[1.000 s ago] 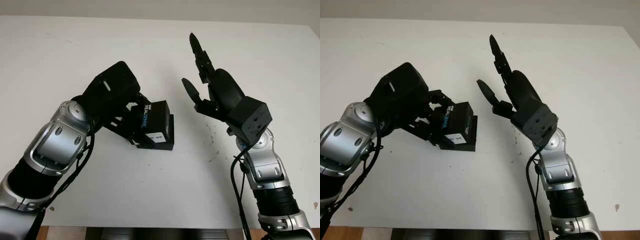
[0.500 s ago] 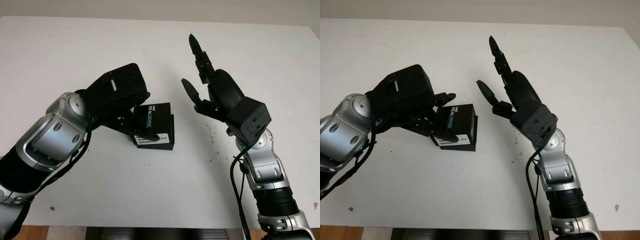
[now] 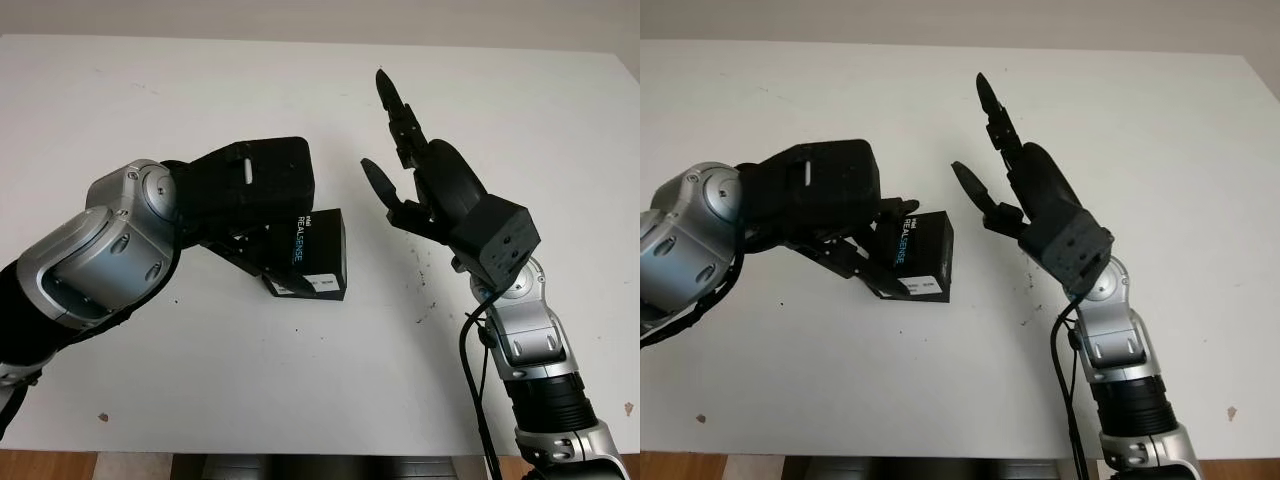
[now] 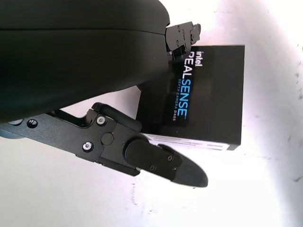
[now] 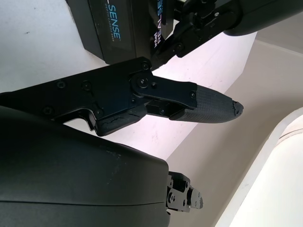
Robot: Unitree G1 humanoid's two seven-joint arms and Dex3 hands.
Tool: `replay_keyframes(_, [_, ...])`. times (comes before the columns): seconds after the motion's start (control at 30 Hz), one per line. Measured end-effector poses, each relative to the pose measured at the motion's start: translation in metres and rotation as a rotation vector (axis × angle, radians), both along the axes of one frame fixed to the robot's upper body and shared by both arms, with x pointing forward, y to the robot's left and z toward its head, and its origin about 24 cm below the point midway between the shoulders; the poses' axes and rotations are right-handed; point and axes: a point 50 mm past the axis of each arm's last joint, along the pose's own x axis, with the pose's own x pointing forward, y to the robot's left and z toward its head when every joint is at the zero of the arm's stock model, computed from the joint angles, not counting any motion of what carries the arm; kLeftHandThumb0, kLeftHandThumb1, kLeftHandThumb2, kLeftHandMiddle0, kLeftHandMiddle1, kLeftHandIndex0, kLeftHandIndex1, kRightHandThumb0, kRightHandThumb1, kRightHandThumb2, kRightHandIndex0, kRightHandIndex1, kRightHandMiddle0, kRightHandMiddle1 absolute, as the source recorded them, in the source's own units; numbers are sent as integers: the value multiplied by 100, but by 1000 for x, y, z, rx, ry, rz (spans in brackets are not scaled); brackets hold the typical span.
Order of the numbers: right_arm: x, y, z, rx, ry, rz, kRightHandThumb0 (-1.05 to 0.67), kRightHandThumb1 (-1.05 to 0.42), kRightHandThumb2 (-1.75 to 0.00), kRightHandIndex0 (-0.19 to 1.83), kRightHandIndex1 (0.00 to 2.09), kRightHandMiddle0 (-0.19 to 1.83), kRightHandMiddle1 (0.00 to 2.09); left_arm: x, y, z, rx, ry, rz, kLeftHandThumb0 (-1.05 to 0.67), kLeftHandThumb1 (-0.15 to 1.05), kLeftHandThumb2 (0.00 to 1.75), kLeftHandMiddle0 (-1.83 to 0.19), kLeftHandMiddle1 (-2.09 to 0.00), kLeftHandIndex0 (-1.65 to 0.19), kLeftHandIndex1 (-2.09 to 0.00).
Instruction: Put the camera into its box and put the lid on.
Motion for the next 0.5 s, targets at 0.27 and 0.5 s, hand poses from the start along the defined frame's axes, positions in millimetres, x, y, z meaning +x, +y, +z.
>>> replay_keyframes(0.27, [0,1,0,9,3,6,-81,-105,-61,-18,4,-18,5,2,-5,0,49,-26,-46,-69,105,16,19,0,19,0])
replay_keyframes(0.5, [0,1,0,14,8,14,-82,-105,-60,-19,4,-19,5,4,-11,1,93,-38,-81,-68,105,20,19,0,19,0])
